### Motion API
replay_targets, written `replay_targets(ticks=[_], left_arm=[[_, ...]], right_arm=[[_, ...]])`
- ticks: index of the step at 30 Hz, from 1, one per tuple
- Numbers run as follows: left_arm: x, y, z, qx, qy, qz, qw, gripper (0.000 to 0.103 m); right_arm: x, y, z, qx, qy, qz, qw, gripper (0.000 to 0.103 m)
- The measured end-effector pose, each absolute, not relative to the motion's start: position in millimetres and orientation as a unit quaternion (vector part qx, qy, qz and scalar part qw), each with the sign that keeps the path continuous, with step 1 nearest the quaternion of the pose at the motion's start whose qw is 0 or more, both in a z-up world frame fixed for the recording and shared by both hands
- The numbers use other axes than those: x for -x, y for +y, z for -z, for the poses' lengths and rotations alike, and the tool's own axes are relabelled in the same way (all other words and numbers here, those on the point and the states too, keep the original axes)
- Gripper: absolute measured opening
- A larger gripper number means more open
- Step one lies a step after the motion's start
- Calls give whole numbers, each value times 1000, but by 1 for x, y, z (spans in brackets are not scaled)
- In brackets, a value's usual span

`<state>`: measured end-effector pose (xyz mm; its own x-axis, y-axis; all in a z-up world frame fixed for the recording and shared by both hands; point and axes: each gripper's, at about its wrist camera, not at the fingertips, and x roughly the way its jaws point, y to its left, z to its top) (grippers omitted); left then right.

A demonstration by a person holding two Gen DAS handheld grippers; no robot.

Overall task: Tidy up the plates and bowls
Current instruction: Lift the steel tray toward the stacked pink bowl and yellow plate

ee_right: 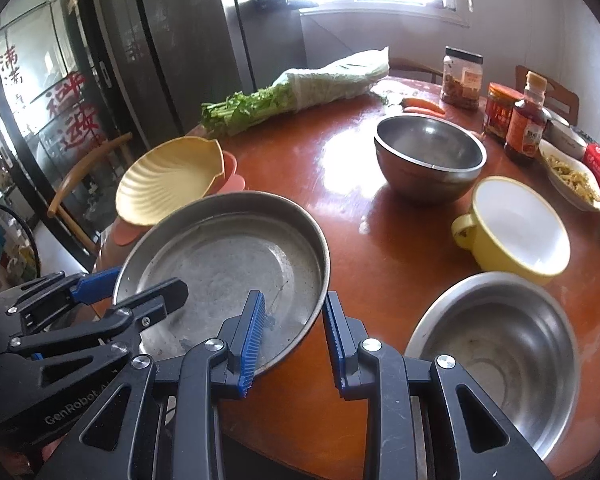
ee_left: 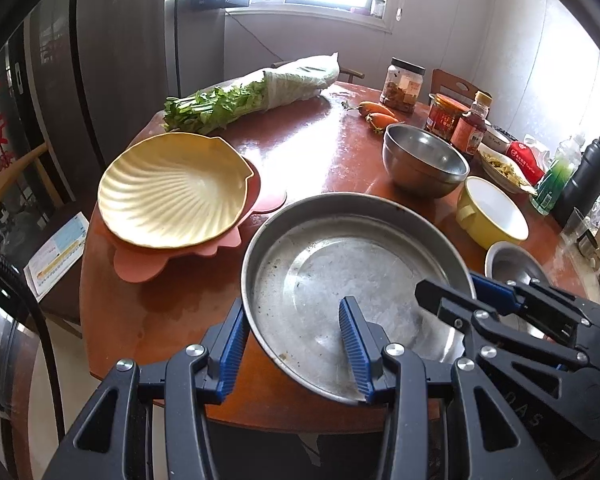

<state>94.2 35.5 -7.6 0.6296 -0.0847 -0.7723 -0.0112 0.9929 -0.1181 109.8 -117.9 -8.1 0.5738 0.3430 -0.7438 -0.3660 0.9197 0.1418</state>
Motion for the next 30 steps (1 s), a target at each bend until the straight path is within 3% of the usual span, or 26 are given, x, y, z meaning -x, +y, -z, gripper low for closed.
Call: replay_targets(ticks=[30], left_arm=[[-104, 71, -31, 69, 397, 2, 915, 45]], right_arm=[[-130, -87, -25, 12, 386, -228, 894, 31]])
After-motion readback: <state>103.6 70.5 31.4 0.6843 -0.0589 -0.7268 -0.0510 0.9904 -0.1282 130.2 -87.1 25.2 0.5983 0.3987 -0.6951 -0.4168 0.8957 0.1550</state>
